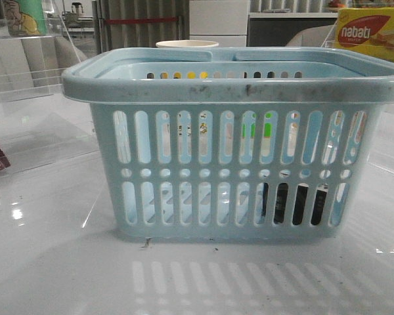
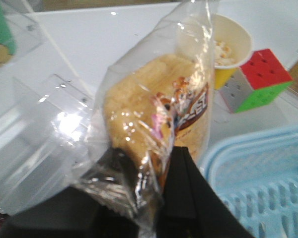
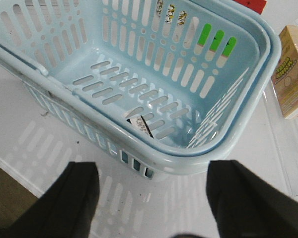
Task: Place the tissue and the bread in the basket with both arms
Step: 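Carry the bread over the basket with the left gripper and release it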
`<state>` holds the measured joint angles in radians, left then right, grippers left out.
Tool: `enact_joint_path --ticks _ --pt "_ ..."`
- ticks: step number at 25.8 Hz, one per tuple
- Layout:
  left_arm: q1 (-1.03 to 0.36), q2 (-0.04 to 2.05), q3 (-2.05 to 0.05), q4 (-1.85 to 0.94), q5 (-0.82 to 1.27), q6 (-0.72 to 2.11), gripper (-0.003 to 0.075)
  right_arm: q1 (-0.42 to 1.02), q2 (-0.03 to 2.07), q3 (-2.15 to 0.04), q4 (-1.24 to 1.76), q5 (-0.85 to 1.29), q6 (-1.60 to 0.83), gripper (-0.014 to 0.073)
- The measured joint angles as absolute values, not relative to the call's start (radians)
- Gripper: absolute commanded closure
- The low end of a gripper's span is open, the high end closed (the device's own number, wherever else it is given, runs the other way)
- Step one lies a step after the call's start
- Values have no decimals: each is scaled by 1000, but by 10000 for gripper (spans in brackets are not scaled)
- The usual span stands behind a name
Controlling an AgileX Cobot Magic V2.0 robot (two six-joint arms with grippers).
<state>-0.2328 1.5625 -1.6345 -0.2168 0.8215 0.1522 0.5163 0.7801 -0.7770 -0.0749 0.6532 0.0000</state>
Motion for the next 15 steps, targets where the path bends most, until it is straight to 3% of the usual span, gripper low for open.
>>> enact_joint_path --ticks 10,15 --pt "-555 1626 -1635 -217 841 154 629 516 780 -777 -75 653 0 33" --pt "-639 1726 -1635 -217 795 155 629 516 780 -777 -75 653 0 33"
